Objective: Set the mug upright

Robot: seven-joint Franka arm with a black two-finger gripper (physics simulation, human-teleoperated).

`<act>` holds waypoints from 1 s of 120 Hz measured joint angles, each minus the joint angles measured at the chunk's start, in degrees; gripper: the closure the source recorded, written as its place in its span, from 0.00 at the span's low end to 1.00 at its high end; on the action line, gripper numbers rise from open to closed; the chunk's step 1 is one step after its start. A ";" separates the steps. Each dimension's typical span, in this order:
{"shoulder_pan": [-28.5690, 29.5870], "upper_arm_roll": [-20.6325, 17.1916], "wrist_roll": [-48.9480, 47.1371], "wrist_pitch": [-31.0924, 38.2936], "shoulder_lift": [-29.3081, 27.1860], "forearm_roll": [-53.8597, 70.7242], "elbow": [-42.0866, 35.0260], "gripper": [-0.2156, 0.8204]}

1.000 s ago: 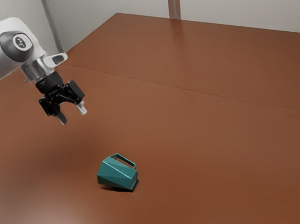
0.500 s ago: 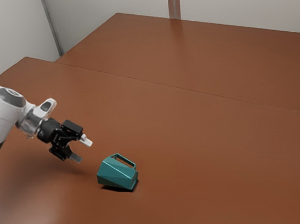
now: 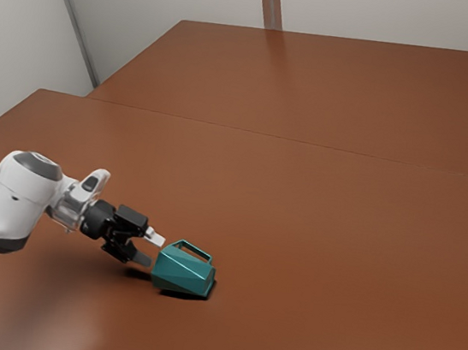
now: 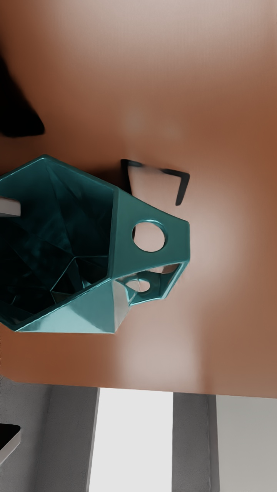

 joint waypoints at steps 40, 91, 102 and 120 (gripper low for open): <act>-1.82 -3.63 3.33 1.09 2.38 -6.97 0.19 0.23; -7.94 -3.39 6.10 2.99 4.58 -10.50 1.90 0.27; -7.62 -3.04 6.39 3.09 4.44 -10.63 1.91 0.47; -6.12 -2.71 6.61 3.23 4.53 -10.77 1.91 0.76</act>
